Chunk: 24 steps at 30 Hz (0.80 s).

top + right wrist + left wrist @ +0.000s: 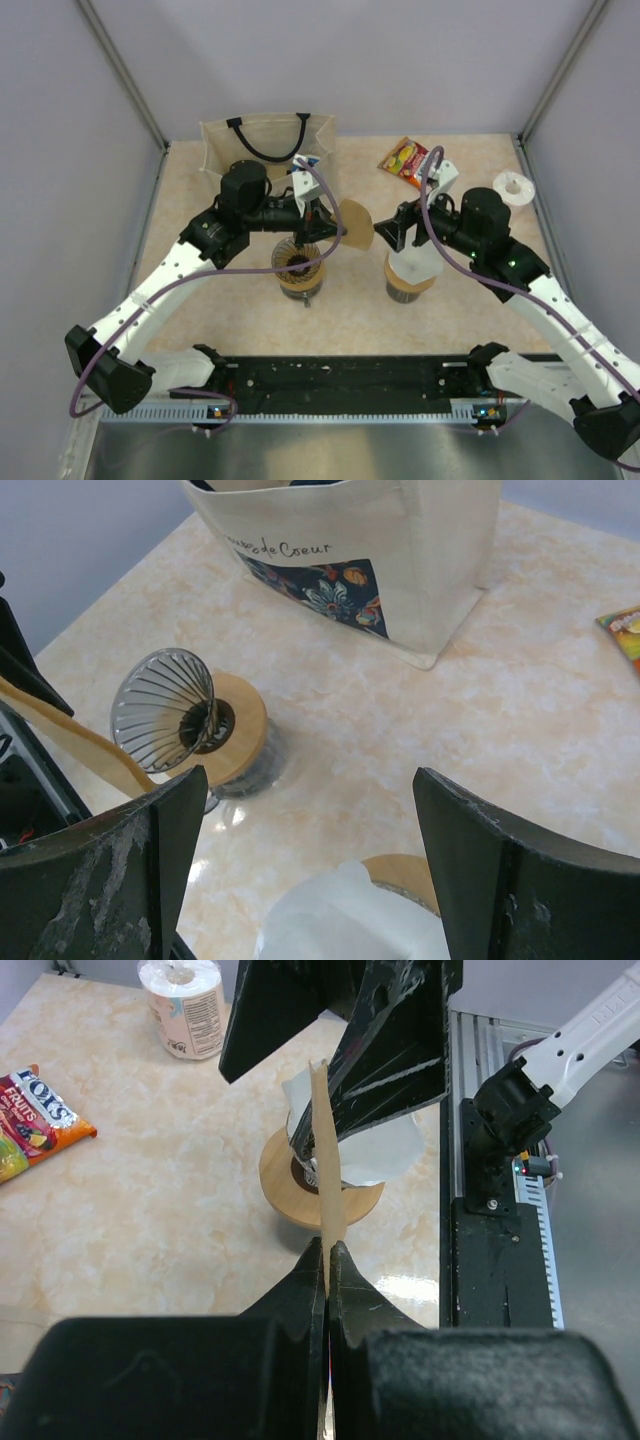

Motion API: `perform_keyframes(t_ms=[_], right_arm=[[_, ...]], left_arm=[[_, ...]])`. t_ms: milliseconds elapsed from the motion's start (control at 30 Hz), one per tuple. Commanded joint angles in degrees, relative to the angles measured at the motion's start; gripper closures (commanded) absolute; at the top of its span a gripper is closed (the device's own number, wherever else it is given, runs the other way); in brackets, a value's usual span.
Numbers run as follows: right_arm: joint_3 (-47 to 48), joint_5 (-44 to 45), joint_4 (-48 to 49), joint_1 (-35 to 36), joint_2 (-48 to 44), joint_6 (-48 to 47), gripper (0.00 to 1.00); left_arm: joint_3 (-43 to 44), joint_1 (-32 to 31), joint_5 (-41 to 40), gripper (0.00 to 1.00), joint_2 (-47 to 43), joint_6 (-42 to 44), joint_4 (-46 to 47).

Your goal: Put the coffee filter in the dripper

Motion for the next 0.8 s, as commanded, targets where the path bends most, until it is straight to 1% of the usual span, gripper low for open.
perform_keyframes(t_ms=[0,167,233,533,767], right_arm=[[2.79,-3.70,3.30,0.40,1.60,0.12,0.16],[2.70,-7.48,4.36,0.57,1.96,0.91,0.16],[2.88,-7.75,4.27,0.49,1.70,1.27,0.16],[2.70,-0.90,1.20,0.49,-1.82,1.36,0.15],[3.14,-1.42,0.58,0.49,-1.29,0.92,0.15]], left_arm=[[-0.07,-0.24,1.51,1.00,-1.36,-0.85,3.26],[-0.07,-0.15,0.99,1.00,-1.01,-1.11,3.43],[-0.07,-0.24,0.46,1.00,-0.92,-1.12,3.08],[-0.07,-0.15,-1.21,1.00,-1.01,-0.85,2.56],[-0.16,-0.15,-1.65,1.00,-1.01,-0.85,2.47]])
